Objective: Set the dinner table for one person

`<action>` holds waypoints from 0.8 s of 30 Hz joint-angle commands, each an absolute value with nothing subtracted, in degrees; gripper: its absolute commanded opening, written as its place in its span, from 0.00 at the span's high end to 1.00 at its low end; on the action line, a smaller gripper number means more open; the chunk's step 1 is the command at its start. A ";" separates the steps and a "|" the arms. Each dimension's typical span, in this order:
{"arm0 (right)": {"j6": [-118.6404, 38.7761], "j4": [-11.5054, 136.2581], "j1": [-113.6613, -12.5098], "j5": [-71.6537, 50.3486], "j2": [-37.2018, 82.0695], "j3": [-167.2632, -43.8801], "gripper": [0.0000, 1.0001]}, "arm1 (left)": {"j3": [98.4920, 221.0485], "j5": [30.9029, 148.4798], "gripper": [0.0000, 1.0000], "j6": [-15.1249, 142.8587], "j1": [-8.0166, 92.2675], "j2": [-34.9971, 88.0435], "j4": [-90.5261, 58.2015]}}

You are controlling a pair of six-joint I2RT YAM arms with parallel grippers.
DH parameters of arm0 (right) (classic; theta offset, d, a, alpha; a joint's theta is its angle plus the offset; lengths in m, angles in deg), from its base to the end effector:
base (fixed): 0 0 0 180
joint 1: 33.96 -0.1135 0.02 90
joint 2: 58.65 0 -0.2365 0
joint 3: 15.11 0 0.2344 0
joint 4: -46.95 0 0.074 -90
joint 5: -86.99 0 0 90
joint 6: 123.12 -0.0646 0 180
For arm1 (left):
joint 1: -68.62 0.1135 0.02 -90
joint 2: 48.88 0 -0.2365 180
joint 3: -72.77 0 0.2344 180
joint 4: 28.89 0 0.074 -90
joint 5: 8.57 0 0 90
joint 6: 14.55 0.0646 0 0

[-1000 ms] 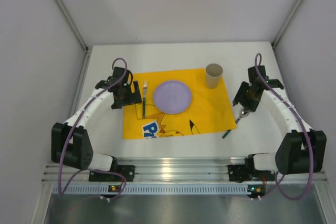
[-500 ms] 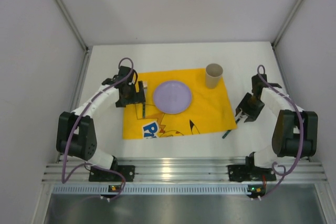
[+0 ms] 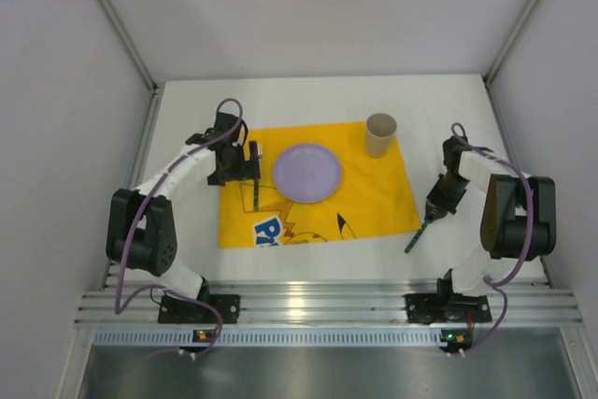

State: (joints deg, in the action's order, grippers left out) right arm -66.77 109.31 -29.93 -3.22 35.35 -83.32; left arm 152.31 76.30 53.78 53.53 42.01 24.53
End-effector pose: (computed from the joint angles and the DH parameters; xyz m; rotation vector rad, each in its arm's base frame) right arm 0.2514 -0.0175 0.1089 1.0046 2.9446 0.0184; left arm 0.3032 -0.0758 0.1787 -0.1816 2.6891 -0.0756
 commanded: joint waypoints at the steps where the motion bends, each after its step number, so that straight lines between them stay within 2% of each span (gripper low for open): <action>1: -67.05 101.94 -29.92 -0.57 39.43 -83.64 0.97 | 155.71 75.28 0.03 55.84 53.51 42.61 23.82; 2: -66.78 102.21 -29.83 0.15 39.96 -83.99 1.00 | 155.98 75.28 0.03 55.93 53.59 42.87 23.91; 7: -65.02 105.80 -28.69 5.85 39.44 -86.53 1.00 | 157.21 75.19 0.03 56.11 53.60 43.40 24.96; 14: -61.95 113.89 -30.35 13.77 30.83 -100.48 1.00 | 157.30 76.42 0.03 55.32 53.60 42.44 25.75; 20: -60.28 120.84 -44.13 22.11 26.87 -114.56 1.00 | 157.39 76.86 0.03 53.92 53.51 41.21 26.63; 24: -59.84 121.73 -59.75 25.64 26.17 -120.11 1.00 | 157.21 76.68 0.03 52.51 53.42 39.10 27.51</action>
State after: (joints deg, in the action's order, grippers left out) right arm -61.15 117.42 -51.21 20.80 28.42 -116.46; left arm 155.24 76.33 54.06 53.53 42.99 26.28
